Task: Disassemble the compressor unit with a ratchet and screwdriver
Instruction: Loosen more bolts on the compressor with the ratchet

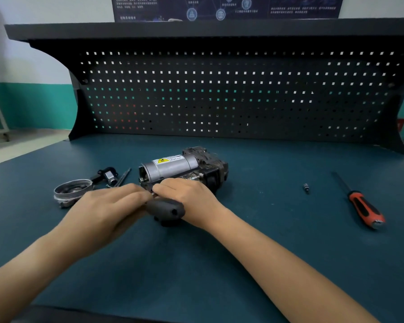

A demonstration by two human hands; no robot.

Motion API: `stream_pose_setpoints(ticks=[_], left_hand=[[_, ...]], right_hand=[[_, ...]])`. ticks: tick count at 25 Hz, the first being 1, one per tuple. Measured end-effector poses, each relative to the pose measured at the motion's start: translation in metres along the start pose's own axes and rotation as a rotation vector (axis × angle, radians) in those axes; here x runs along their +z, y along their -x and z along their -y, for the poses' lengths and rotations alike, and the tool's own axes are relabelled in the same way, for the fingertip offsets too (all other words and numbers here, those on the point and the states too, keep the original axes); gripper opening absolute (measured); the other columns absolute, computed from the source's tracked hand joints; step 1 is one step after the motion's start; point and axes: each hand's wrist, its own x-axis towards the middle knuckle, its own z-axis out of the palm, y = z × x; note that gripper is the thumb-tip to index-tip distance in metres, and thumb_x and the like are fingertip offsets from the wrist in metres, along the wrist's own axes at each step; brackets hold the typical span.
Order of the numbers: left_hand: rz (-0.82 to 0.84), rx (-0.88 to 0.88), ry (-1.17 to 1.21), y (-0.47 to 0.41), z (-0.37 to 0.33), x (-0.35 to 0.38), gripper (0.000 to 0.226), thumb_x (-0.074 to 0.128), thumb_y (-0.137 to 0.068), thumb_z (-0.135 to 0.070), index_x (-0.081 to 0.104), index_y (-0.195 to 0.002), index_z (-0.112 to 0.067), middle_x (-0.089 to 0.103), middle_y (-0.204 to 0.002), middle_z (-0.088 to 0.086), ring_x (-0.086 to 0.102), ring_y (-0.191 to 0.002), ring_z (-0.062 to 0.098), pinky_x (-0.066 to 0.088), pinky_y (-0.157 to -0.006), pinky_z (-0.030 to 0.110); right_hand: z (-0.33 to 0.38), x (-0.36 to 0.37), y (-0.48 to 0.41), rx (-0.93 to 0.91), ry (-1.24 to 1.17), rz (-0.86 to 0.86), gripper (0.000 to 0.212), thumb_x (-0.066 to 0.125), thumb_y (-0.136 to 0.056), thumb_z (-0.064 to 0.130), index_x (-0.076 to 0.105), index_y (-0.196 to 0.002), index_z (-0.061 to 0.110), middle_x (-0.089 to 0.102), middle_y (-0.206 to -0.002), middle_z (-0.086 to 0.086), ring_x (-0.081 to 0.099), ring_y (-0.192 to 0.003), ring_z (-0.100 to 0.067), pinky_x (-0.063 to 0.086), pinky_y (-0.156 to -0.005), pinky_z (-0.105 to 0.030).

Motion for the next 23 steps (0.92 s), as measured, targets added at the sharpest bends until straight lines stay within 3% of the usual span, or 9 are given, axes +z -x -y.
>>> stream_pose_setpoints(ticks=[1, 3, 6, 8, 12, 16, 18, 20, 23], left_hand=[[-0.024, -0.054, 0.002, 0.002, -0.003, 0.003, 0.013, 0.048, -0.094, -0.033, 0.054, -0.093, -0.022, 0.065, -0.084, -0.011, 0.059, -0.071, 0.005, 0.044, -0.064, 0.015], [-0.208, -0.462, 0.239, 0.0, -0.01, 0.009, 0.009, 0.062, -0.089, -0.024, 0.056, -0.082, -0.026, 0.067, -0.082, -0.012, 0.062, -0.07, 0.0, 0.047, -0.066, 0.01], [-0.426, -1.126, 0.93, -0.008, -0.006, 0.018, 0.008, 0.059, -0.089, -0.014, 0.06, -0.081, -0.013, 0.069, -0.064, -0.003, 0.067, -0.063, 0.013, 0.055, -0.056, 0.017], [-0.438, -1.297, 1.152, -0.01, -0.001, 0.021, 0.015, 0.054, -0.092, -0.015, 0.057, -0.082, -0.005, 0.067, -0.059, -0.001, 0.065, -0.053, 0.008, 0.053, -0.05, 0.017], [-0.356, -1.04, 0.847, -0.001, -0.004, 0.018, 0.008, 0.059, -0.087, -0.01, 0.06, -0.081, -0.015, 0.069, -0.079, 0.01, 0.069, -0.066, 0.008, 0.056, -0.063, 0.017], [-0.28, -0.674, 0.405, 0.022, -0.009, 0.005, 0.012, 0.061, -0.079, -0.051, 0.06, -0.085, -0.041, 0.069, -0.086, -0.022, 0.067, -0.075, -0.006, 0.049, -0.074, 0.008], [-0.294, -0.68, 0.449, 0.031, -0.012, 0.001, 0.026, 0.055, -0.076, -0.068, 0.06, -0.088, -0.045, 0.069, -0.088, -0.024, 0.067, -0.078, -0.005, 0.049, -0.077, 0.008], [-0.332, -0.727, 0.526, 0.039, -0.014, 0.001, 0.038, 0.054, -0.071, -0.077, 0.061, -0.088, -0.043, 0.07, -0.087, -0.021, 0.068, -0.081, -0.002, 0.05, -0.079, 0.011], [-0.391, -0.756, 0.554, 0.053, -0.023, 0.001, 0.04, 0.056, -0.068, -0.078, 0.063, -0.087, -0.043, 0.07, -0.087, -0.02, 0.068, -0.08, -0.001, 0.051, -0.079, 0.012]], right_hand=[[0.001, 0.0, 0.002, 0.0, -0.014, 0.025, 0.018, 0.057, -0.082, 0.011, 0.068, -0.075, -0.001, 0.062, -0.064, -0.012, 0.061, -0.053, -0.026, 0.049, -0.04, -0.032], [0.001, -0.001, 0.006, -0.011, 0.05, 0.039, 0.015, 0.063, -0.084, 0.012, 0.069, -0.079, -0.001, 0.064, -0.07, -0.012, 0.062, -0.057, -0.027, 0.05, -0.044, -0.033], [0.0, -0.005, 0.007, 0.02, 0.046, -0.01, 0.023, 0.059, -0.087, 0.017, 0.068, -0.078, -0.002, 0.065, -0.073, -0.011, 0.062, -0.059, -0.026, 0.052, -0.048, -0.033], [-0.001, -0.006, 0.006, 0.011, 0.055, -0.024, 0.025, 0.057, -0.088, 0.018, 0.068, -0.075, 0.0, 0.063, -0.069, -0.01, 0.06, -0.057, -0.025, 0.051, -0.048, -0.033], [0.001, -0.002, 0.007, 0.02, 0.094, 0.008, 0.026, 0.056, -0.088, 0.018, 0.068, -0.073, 0.002, 0.062, -0.068, -0.009, 0.059, -0.055, -0.024, 0.049, -0.046, -0.033], [-0.003, -0.011, 0.015, 0.063, 0.059, 0.007, 0.02, 0.057, -0.088, 0.014, 0.07, -0.081, 0.001, 0.066, -0.08, -0.01, 0.063, -0.065, -0.027, 0.052, -0.051, -0.034], [-0.011, -0.021, 0.02, 0.132, 0.071, -0.018, 0.012, 0.061, -0.081, 0.004, 0.07, -0.087, -0.001, 0.068, -0.086, -0.012, 0.066, -0.07, -0.028, 0.054, -0.054, -0.033], [-0.022, -0.032, 0.024, 0.277, 0.104, -0.04, 0.022, 0.061, -0.073, -0.006, 0.069, -0.093, -0.002, 0.067, -0.095, -0.014, 0.065, -0.074, -0.028, 0.054, -0.053, -0.035], [-0.035, -0.039, 0.023, 0.476, 0.2, 0.138, 0.032, 0.054, -0.082, -0.003, 0.062, -0.113, -0.001, 0.057, -0.117, -0.013, 0.061, -0.089, -0.031, 0.053, -0.06, -0.038]])
